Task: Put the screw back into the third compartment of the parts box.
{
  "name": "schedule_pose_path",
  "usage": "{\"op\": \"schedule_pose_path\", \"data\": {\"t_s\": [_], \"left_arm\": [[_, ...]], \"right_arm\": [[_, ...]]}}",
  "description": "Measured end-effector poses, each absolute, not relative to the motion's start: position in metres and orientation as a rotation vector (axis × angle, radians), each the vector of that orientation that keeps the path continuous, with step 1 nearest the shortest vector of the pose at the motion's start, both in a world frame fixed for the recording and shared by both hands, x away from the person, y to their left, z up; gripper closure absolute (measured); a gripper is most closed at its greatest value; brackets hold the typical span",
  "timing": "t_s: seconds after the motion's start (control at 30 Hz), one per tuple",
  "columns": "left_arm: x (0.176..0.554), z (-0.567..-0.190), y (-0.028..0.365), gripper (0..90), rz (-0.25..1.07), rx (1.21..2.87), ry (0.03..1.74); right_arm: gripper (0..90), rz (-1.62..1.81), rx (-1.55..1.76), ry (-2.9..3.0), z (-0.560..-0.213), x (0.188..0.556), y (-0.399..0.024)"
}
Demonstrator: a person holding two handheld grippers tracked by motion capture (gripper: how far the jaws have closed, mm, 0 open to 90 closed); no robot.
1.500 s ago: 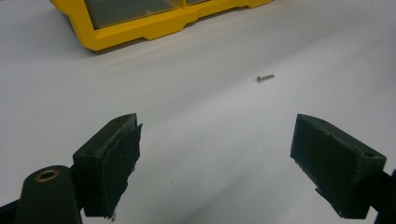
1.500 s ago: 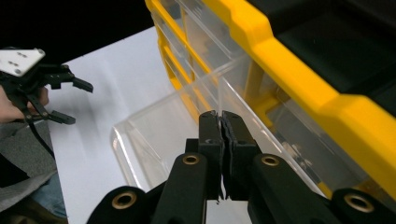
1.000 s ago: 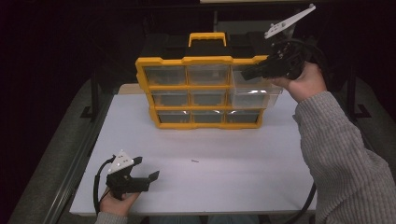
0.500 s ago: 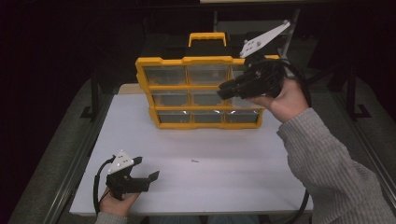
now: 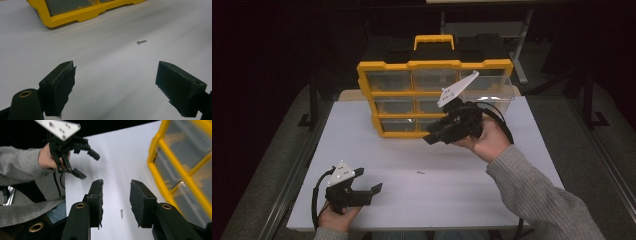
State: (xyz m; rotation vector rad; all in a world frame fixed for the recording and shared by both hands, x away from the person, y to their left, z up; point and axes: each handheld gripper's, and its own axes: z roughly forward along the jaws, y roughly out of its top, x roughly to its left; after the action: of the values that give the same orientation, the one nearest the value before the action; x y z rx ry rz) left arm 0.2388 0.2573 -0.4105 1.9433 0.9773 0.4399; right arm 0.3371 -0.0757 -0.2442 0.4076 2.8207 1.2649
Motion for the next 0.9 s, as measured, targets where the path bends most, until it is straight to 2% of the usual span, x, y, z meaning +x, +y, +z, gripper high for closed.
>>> {"op": "schedule_pose_path", "data": {"t_s": [0.33, 0.9], "left_arm": [[0.239, -0.411, 0.258, 14.9, 0.444, 1.958, 0.966], [0.239, -0.411, 0.259, 14.9, 0.432, 1.949, 0.982]], "right_arm": [[58.9, 1.25, 0.436, 2.849, -0.301, 0.341, -0.056], [60.9, 1.156, 0.503, 2.927, -0.4, 0.349, -0.036]]}}
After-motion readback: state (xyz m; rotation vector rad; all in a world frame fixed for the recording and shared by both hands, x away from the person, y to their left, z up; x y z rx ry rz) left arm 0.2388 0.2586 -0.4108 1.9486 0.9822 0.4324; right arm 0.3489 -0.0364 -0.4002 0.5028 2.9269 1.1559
